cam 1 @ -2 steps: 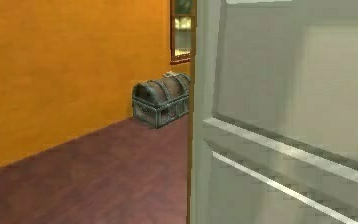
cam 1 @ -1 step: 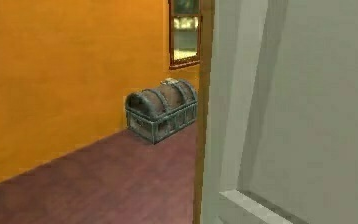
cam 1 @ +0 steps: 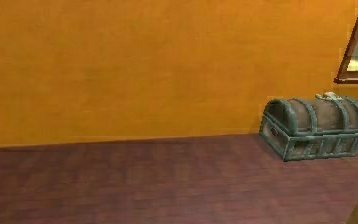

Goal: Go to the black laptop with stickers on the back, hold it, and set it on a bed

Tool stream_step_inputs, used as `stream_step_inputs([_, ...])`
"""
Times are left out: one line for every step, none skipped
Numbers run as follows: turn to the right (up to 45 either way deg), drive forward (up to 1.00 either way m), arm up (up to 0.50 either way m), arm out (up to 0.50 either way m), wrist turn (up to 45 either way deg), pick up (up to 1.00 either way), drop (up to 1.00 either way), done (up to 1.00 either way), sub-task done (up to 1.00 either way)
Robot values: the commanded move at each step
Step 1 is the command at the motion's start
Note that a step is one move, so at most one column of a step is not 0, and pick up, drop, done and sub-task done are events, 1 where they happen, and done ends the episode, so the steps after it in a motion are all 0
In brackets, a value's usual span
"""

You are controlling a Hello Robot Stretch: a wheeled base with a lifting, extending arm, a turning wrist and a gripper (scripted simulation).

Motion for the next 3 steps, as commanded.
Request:
stream_step_inputs([0.0, 0.45, 0.0, 0.0, 0.0, 0.0, 0.0, 0.0, 0.0])
stream_step_inputs([-9.0, 0.0, 0.0, 0.0, 0.0, 0.0, 0.0, 0.0, 0.0])
stream_step_inputs([0.0, 0.3, 0.0, 0.0, 0.0, 0.0, 0.0, 0.0, 0.0])
